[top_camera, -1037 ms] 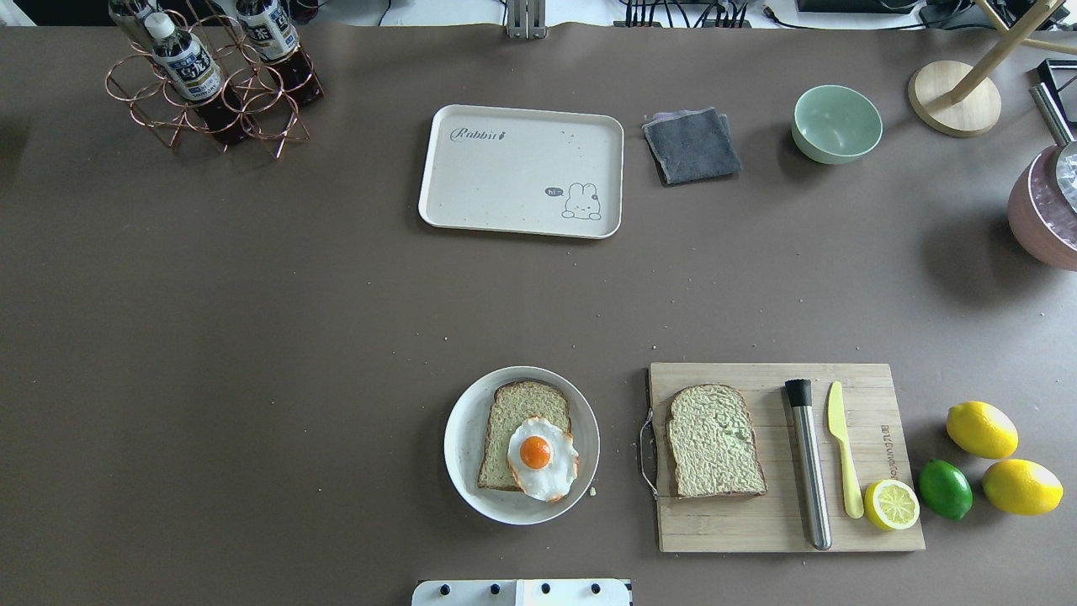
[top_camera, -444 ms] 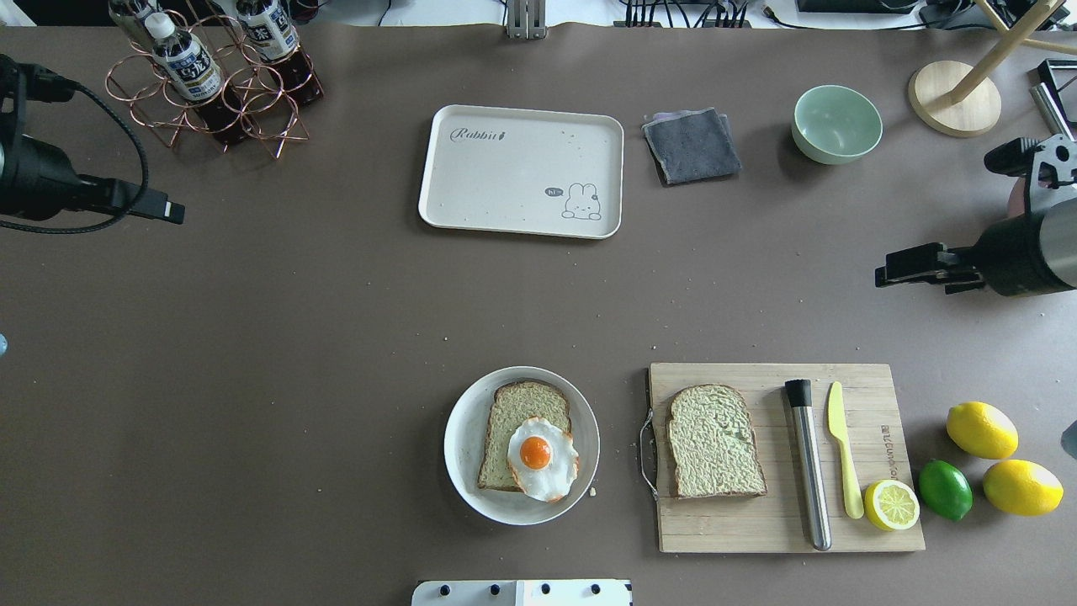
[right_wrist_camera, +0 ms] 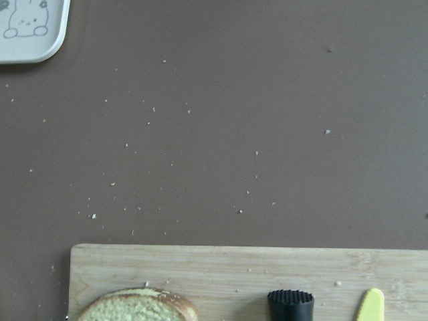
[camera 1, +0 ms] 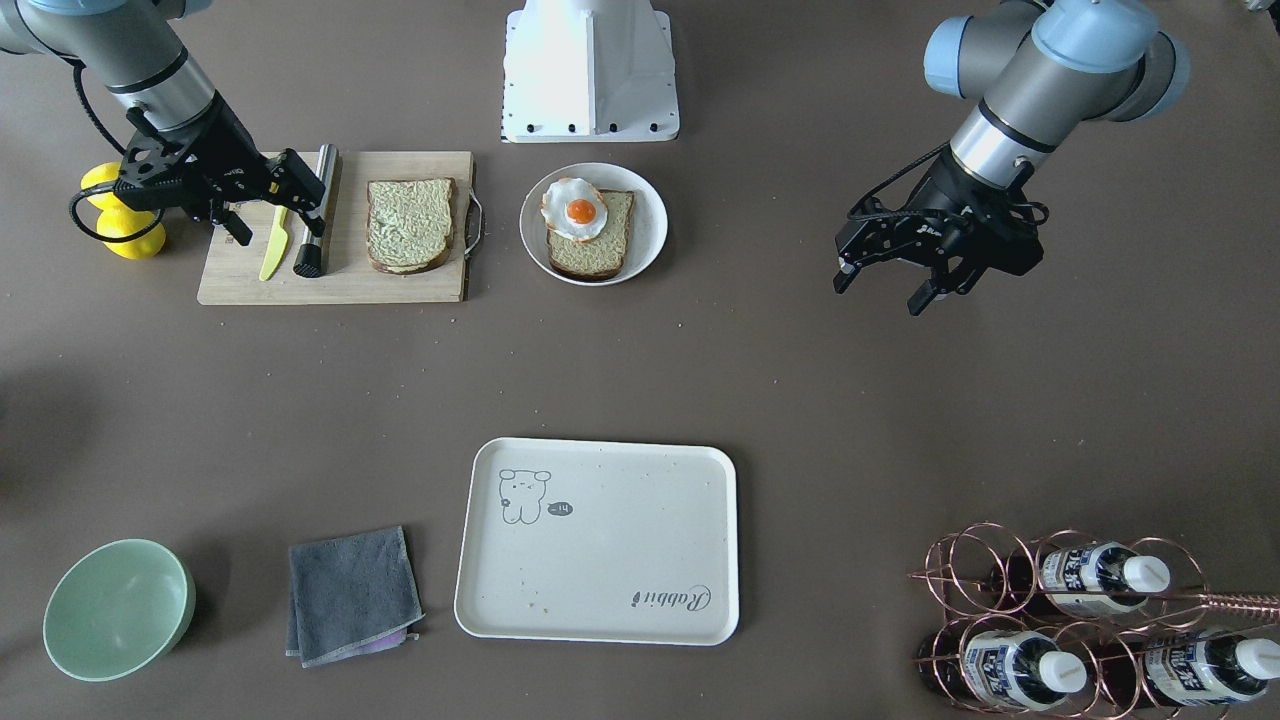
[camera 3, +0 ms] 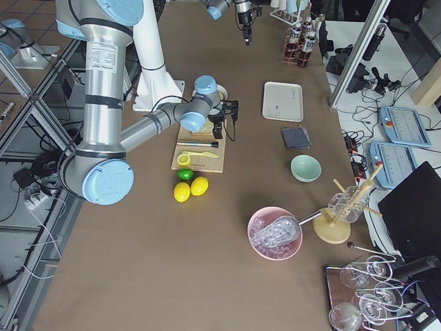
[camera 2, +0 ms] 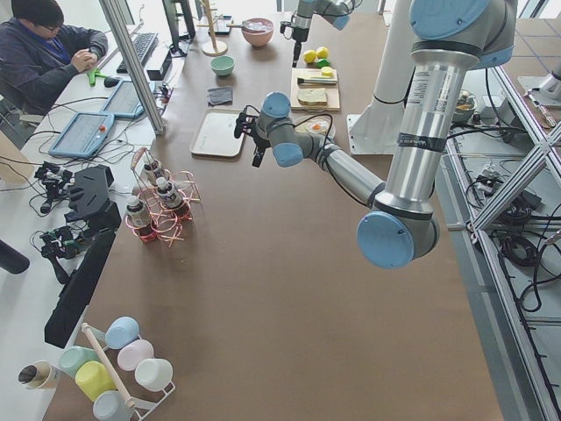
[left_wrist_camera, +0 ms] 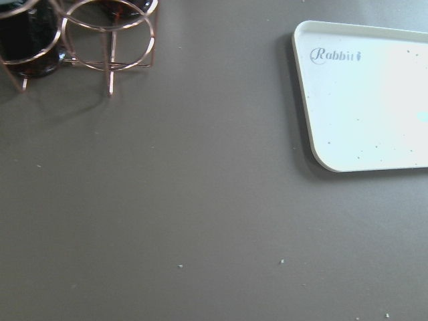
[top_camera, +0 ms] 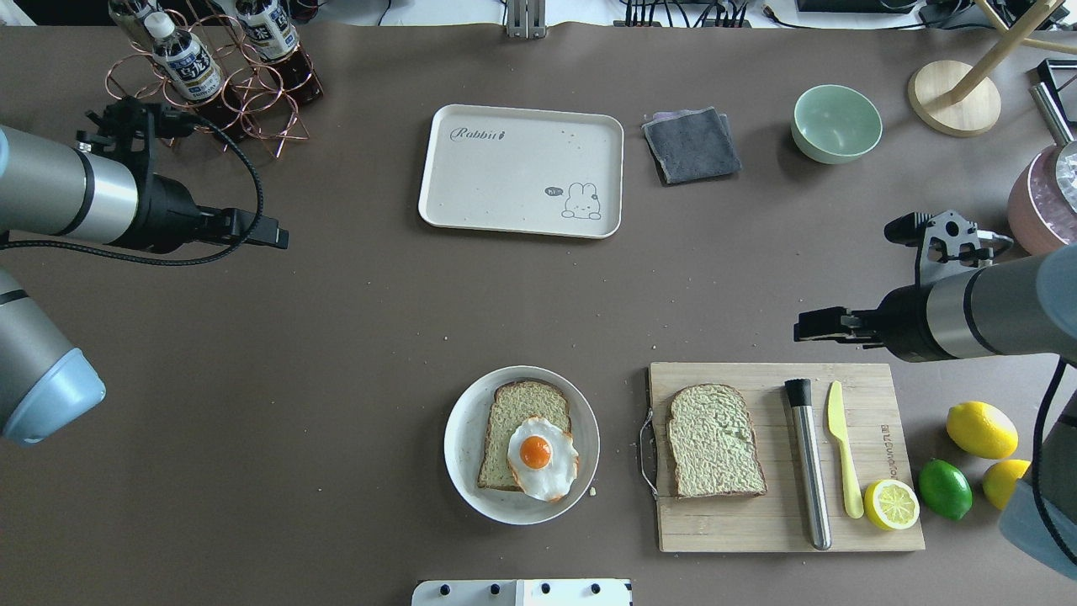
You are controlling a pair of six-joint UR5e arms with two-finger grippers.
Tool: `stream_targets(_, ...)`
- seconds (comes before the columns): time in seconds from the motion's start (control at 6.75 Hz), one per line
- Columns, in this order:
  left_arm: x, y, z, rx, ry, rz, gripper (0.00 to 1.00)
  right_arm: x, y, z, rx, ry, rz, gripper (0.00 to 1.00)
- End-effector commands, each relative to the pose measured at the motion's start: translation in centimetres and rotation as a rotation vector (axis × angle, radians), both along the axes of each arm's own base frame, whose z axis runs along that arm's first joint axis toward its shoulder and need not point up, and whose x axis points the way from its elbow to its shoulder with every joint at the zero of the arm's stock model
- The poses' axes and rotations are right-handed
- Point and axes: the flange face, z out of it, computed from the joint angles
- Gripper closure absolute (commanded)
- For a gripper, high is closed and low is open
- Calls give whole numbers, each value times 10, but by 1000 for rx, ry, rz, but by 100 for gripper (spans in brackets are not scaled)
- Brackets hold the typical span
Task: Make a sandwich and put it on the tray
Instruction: 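Lower the right gripper onto the board's bread slice while the left arm moves in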
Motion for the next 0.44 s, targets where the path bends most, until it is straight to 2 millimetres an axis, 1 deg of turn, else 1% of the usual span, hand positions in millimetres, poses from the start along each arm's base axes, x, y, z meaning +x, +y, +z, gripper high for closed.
stream_targets(0.0, 7, 2, -7, 6, 8, 1, 1, -19, 53, 12, 49, -70, -56, 6)
stream_targets(0.15, 7, 2, -11, 10, 13, 1, 1, -29, 67, 16, 47, -62, -62, 14)
stream_targets(0.3, 7, 1, -11, 11, 14, 1, 1, -41, 79, 18, 57, -53, -68, 29)
